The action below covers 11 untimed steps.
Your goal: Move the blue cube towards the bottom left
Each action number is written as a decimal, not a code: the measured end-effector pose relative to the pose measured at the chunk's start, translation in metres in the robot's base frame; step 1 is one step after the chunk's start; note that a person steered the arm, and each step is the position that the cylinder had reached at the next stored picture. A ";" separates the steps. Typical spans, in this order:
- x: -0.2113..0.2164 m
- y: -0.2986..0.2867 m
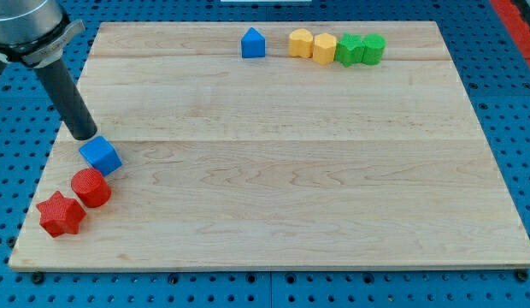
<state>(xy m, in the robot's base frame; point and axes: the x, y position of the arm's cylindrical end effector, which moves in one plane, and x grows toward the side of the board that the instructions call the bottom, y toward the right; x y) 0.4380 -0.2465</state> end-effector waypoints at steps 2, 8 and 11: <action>0.015 0.011; 0.074 0.042; 0.056 0.084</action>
<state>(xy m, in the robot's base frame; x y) 0.4940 -0.1629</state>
